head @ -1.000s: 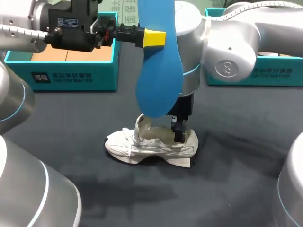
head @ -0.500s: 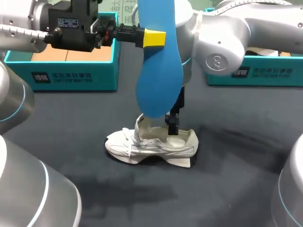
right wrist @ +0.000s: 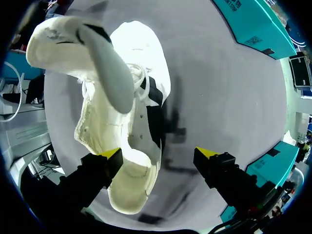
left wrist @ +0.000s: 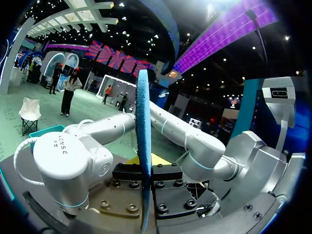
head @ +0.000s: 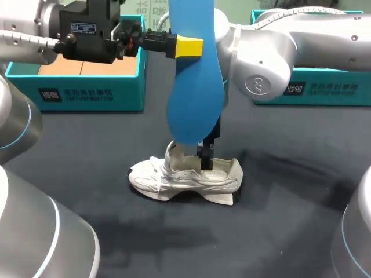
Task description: Take the shoe out of the shoebox, open the shoe tongue, remove and reinsert the insole, then place the shoe into the shoebox
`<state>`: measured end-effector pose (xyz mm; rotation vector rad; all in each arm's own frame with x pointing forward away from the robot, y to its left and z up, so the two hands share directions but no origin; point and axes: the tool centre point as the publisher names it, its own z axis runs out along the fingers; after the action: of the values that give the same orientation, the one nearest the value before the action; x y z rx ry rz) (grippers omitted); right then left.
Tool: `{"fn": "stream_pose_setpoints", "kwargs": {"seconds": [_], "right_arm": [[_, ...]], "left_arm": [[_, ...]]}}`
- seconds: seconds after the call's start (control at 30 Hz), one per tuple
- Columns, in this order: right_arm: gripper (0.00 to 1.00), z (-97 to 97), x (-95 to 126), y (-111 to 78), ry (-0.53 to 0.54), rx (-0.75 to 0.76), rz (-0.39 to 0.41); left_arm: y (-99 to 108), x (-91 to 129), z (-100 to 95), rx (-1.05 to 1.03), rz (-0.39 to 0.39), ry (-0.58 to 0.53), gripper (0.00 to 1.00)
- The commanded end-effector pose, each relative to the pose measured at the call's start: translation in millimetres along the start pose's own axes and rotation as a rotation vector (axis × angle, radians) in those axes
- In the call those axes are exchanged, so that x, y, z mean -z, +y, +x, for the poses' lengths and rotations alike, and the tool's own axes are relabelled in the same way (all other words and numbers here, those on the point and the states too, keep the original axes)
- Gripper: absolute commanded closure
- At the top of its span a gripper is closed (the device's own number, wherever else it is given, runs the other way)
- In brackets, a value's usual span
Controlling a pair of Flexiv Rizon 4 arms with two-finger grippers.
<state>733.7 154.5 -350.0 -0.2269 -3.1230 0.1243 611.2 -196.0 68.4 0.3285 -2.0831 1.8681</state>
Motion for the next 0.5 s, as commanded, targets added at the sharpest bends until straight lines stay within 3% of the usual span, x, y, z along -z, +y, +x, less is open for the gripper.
{"fn": "stream_pose_setpoints", "kwargs": {"seconds": [0.03,0.13,0.23,0.37,0.43,0.5], "right_arm": [[0.0,-0.5,-14.4,2.4,-0.001,0.0,-0.004],[0.0,-0.5,-19.5,2.6,-0.003,-0.001,-0.007],[0.06,0.0,-22.9,2.9,-0.007,-0.001,-0.006],[0.04,-0.2,-27.0,2.9,-0.006,0.002,-0.004],[0.1,-0.5,-28.8,2.6,-0.005,0.004,-0.004],[0.22,-0.6,-30.3,2.7,-0.004,0.006,-0.002]], "left_arm": [[0.5,-1.1,-0.3,0.0,-0.001,0.0,1.0],[0.5,-1.1,-0.3,0.0,-0.001,0.0,1.0],[0.5,-1.1,-0.3,0.0,-0.001,0.0,1.0],[0.5,-1.1,-0.3,0.0,-0.001,0.0,1.0],[0.5,-1.1,-0.3,0.0,-0.001,0.0,1.0],[0.5,-1.1,-0.3,0.0,-0.001,0.0,1.0]]}}
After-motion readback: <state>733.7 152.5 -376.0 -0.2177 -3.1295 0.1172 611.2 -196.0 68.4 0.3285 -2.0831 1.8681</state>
